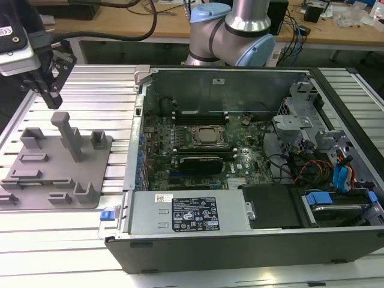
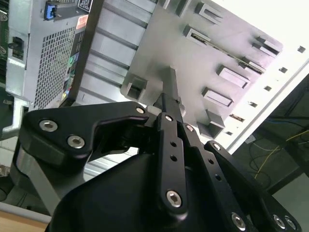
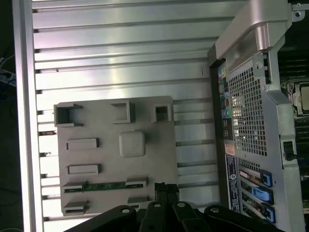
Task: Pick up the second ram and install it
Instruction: 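Reach for the second ram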
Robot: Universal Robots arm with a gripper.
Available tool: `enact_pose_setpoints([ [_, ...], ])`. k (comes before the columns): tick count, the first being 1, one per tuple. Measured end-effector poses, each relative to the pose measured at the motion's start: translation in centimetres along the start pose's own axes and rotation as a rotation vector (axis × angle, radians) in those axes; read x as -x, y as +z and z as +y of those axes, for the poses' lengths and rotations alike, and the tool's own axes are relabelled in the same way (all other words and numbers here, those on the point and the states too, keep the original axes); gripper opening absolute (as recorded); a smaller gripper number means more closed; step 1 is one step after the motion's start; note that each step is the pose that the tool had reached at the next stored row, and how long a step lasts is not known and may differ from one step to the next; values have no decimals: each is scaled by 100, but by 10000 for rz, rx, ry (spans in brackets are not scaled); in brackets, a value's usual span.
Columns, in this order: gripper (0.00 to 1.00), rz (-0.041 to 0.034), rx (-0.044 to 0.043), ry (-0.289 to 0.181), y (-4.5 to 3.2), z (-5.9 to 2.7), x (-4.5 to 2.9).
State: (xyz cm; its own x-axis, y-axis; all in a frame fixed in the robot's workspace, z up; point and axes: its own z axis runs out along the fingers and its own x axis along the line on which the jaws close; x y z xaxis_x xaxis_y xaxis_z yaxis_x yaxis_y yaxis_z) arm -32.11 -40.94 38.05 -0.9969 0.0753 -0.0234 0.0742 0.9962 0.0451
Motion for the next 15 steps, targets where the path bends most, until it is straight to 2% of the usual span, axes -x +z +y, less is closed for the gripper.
enact_pose_setpoints([
  [15, 8, -1, 1, -1, 85, -99, -363],
])
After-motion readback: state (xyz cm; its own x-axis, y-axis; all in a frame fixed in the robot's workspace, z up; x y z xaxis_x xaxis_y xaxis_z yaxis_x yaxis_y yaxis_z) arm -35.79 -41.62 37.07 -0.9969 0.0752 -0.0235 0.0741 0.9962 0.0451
